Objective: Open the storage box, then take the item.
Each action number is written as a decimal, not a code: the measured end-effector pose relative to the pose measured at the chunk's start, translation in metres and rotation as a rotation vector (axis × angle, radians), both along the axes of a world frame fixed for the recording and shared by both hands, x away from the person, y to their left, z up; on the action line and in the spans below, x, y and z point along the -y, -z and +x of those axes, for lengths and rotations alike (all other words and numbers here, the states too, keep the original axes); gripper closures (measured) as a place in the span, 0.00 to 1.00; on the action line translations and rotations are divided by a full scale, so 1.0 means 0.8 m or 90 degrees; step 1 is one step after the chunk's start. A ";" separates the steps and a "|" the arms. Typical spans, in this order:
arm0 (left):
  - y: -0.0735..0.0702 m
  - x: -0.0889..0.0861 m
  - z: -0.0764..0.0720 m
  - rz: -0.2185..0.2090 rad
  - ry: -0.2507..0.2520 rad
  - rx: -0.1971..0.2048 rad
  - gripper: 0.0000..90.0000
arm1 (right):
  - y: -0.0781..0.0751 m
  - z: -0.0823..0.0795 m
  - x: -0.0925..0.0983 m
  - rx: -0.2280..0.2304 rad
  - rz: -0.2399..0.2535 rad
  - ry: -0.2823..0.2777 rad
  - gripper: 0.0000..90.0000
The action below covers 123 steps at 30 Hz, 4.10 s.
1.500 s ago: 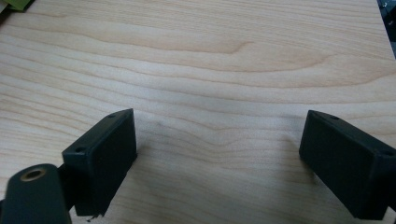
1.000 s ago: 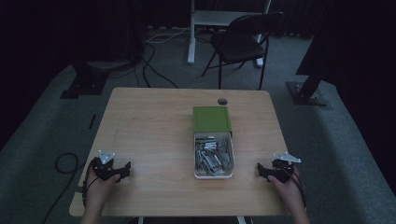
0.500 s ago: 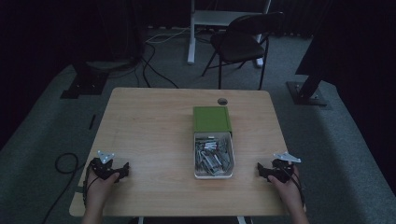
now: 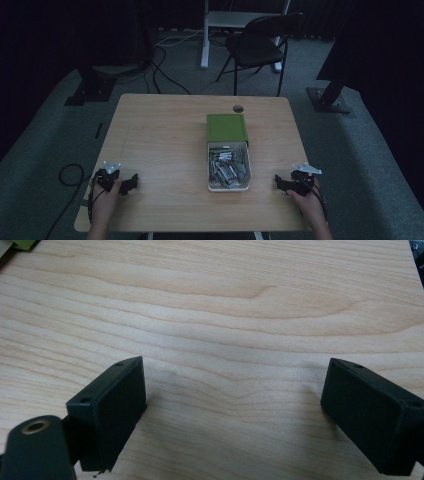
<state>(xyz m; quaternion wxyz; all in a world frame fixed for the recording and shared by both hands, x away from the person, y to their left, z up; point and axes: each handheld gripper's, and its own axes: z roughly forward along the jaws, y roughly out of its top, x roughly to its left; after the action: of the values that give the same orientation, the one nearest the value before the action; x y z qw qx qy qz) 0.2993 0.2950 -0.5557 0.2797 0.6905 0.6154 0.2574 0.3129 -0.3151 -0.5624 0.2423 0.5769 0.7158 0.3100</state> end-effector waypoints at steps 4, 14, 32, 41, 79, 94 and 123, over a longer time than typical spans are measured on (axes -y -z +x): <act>0.000 0.001 0.000 0.000 -0.001 0.000 0.10 | 0.000 0.001 0.000 0.000 0.000 -0.001 0.12; 0.001 0.001 0.002 0.001 -0.008 -0.005 0.07 | -0.002 0.002 -0.003 0.000 -0.001 -0.010 0.15; 0.001 0.002 0.003 0.001 0.002 -0.010 0.03 | -0.061 -0.004 -0.031 0.036 0.009 -0.047 0.15; 0.001 0.002 0.003 0.001 0.003 -0.011 0.03 | -0.098 -0.007 -0.046 0.071 0.024 -0.075 0.16; 0.001 0.002 0.003 0.001 0.003 -0.010 0.03 | -0.154 -0.038 -0.157 0.118 0.047 -0.279 0.21; 0.001 0.002 0.003 0.002 0.003 -0.010 0.03 | -0.141 -0.046 -0.192 0.136 0.027 -0.360 0.35; 0.001 0.002 0.003 0.001 0.002 -0.010 0.03 | -0.097 -0.036 -0.227 0.085 -0.029 -0.379 0.77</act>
<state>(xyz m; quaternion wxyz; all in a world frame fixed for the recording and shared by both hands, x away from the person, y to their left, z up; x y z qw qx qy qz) 0.3016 0.2934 -0.5564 0.2745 0.6941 0.6160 0.2519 0.2839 -0.1335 -0.4848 0.2004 0.3144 0.8425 0.3887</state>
